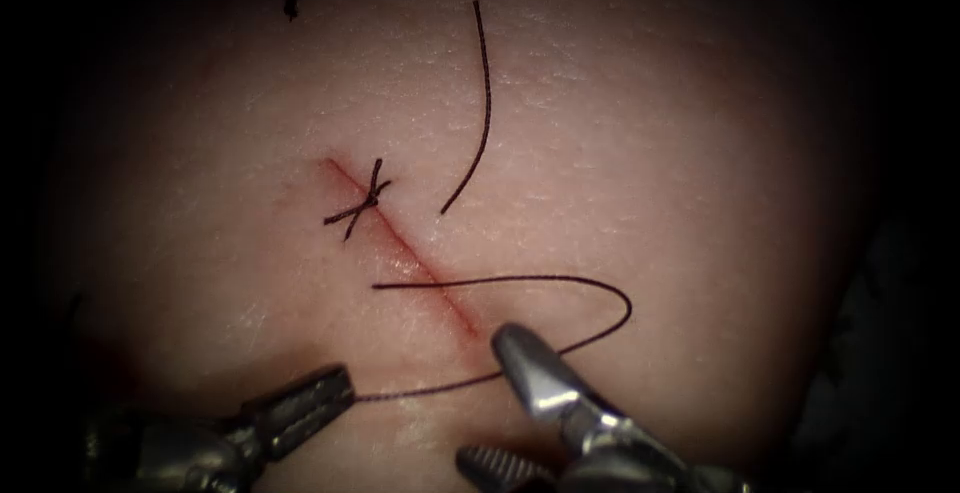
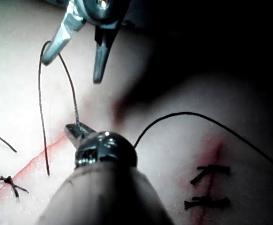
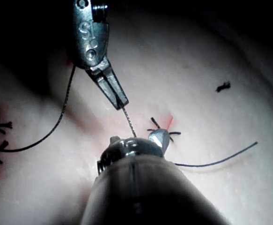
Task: Wound Closure
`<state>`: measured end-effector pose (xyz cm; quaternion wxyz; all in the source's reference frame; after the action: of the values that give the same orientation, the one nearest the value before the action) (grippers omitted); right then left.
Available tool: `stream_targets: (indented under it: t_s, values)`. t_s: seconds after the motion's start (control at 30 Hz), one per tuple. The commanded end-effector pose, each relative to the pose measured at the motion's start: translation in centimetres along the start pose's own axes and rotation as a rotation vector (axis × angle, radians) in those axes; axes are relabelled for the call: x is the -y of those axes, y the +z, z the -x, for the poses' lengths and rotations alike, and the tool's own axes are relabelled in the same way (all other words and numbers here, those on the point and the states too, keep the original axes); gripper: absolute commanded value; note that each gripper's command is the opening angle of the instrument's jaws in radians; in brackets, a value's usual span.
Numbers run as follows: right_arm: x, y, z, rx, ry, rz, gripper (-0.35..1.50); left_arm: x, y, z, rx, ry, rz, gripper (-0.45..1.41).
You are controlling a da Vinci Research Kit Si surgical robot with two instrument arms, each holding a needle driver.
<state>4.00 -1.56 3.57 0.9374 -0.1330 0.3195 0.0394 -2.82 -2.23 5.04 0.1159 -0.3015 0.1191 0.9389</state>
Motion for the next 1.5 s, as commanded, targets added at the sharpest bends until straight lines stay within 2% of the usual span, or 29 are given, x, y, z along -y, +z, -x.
stream_targets:
  t_s: [0.03,0.17,0.33,0.57,0.6,0.63,0.67,0.7,0.97,1.0,1.03,1.07,1.1,1.13,1.23,1.43,1.5]
  values:
    - [0.09,0.16,-0.03,-0.004,-0.011,-0.003,1.36,-0.08,0.05,0.03,0.001,-0.002,0.003,-0.45]
    - [0.12,0.25,0.02,0.003,-0.028,-0.002,1.31,-0.08,0.04,0.04,0.0,-0.001,0.004,-0.45]
    - [0.12,0.31,0.02,-0.009,-0.068,-0.004,0.99,-0.08,0.04,0.03,0.0,-0.002,0.004,-0.45]
    - [0.12,0.42,-0.08,0.0,-0.105,-0.014,0.93,-0.06,0.02,0.01,-0.002,-0.004,0.007,-0.45]
    - [0.13,0.43,-0.08,-0.002,-0.111,-0.014,0.84,-0.06,0.02,0.01,-0.002,-0.005,0.008,-0.45]
    - [0.13,0.43,-0.08,-0.005,-0.118,-0.017,0.54,-0.06,0.02,0.01,-0.003,-0.005,0.008,-0.45]
    - [0.14,0.42,-0.08,-0.01,-0.119,-0.018,0.04,-0.06,0.02,0.01,-0.003,-0.005,0.008,-0.45]
    - [0.15,0.4,-0.07,-0.018,-0.132,-0.02,-0.35,-0.06,0.02,0.01,-0.003,0.001,0.009,-0.45]
    - [0.12,0.32,0.02,-0.03,-0.157,-0.047,-0.35,-0.05,0.01,0.01,-0.025,0.001,0.019,-0.45]
    - [0.11,0.31,0.04,-0.032,-0.157,-0.052,-0.35,-0.05,0.01,0.01,-0.023,0.001,0.022,-0.18]
    - [0.09,0.31,0.07,-0.03,-0.157,-0.049,-0.35,-0.04,0.01,0.01,-0.027,0.0,0.014,0.22]
    - [0.07,0.3,0.09,-0.025,-0.156,-0.043,-0.35,-0.04,0.01,0.01,-0.031,-0.019,0.006,0.49]
    - [0.05,0.3,0.12,-0.024,-0.155,-0.038,-0.35,-0.04,0.01,0.02,-0.036,-0.038,-0.002,0.62]
    - [0.02,0.29,0.15,-0.022,-0.154,-0.033,-0.35,-0.04,0.0,0.02,-0.042,-0.052,-0.019,0.84]
    - [-0.04,0.27,0.23,-0.024,-0.155,-0.008,-0.35,-0.06,-0.02,0.06,-0.014,-0.053,-0.051,1.08]
    - [-0.13,0.16,0.34,-0.034,-0.139,0.014,-0.35,-0.04,-0.1,0.29,0.041,-0.05,-0.064,1.11]
    - [-0.14,0.15,0.35,-0.033,-0.139,0.016,-0.35,-0.03,-0.11,0.35,0.041,-0.046,-0.064,1.06]
